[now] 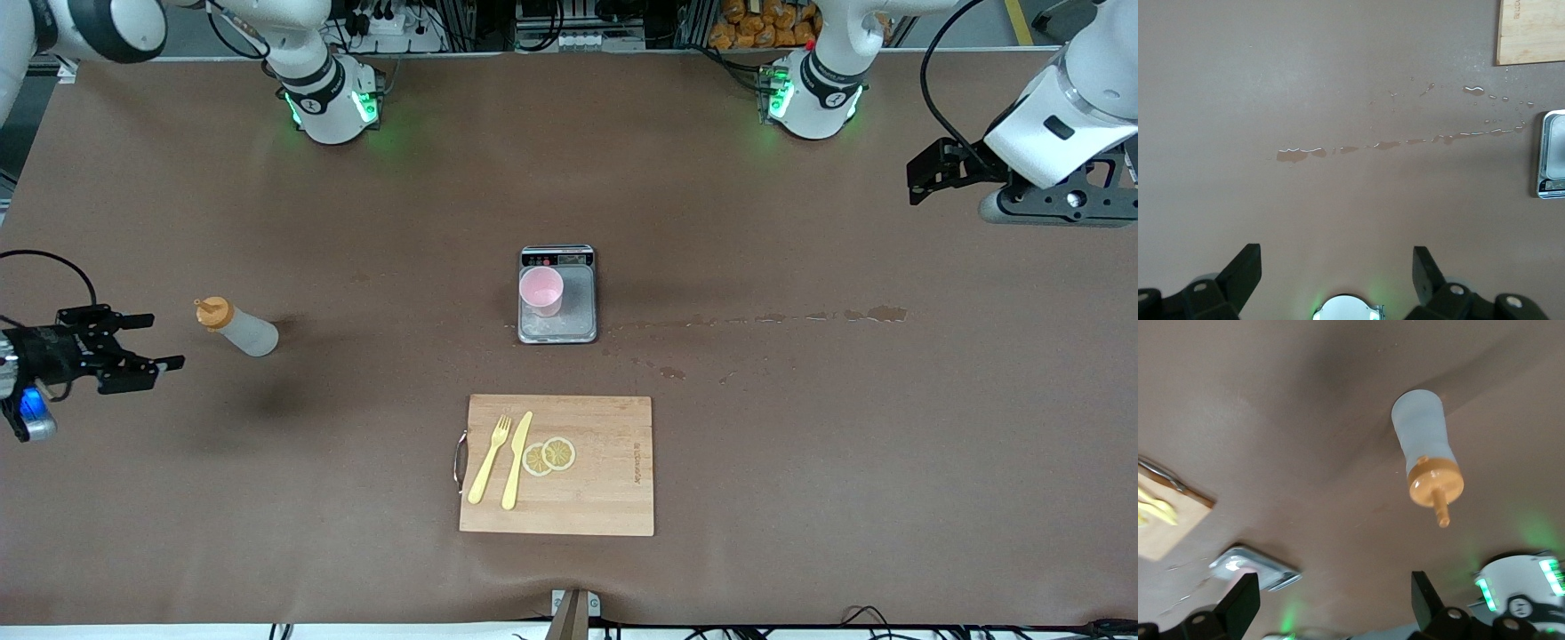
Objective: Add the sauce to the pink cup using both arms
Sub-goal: 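Set the bottle upright on the table and open the right gripper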
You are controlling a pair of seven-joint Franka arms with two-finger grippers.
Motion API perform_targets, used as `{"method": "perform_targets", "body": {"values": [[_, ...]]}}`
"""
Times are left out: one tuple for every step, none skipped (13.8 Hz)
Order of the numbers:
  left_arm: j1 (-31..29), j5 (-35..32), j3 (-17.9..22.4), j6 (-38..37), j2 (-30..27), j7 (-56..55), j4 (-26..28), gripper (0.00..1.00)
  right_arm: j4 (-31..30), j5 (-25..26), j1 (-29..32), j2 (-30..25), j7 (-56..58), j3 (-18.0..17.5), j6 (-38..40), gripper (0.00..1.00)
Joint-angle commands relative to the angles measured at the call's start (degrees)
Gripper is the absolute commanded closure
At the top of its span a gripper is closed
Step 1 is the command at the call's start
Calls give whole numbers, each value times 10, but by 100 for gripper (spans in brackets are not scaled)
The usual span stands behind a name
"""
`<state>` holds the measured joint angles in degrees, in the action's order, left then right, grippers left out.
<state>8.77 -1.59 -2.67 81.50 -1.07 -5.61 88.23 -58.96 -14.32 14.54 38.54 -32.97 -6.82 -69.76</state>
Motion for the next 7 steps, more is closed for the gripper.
{"method": "perform_targets", "body": {"values": [[-2, 9, 0, -3, 4, 4, -10, 0, -13, 61, -92, -53, -11, 10, 0, 0], [-2, 10, 0, -3, 1, 4, -10, 0, -13, 56, -93, -61, -9, 4, 1, 0], [-2, 9, 0, -3, 0, 4, -10, 0, -13, 57, -101, -69, -6, 4, -5, 0], [-2, 9, 0, -3, 1, 4, -10, 0, -13, 60, -117, -78, -4, 5, -10, 0], [-2, 9, 0, -3, 1, 4, -10, 0, -16, 61, -125, -93, -3, 6, -13, 0], [-3, 9, 0, -3, 1, 4, -10, 0, -20, 61, -133, -111, 4, 6, -21, 0], [-3, 9, 0, -3, 1, 4, -10, 0, -28, 63, -138, -123, 35, 7, -23, 0]]}}
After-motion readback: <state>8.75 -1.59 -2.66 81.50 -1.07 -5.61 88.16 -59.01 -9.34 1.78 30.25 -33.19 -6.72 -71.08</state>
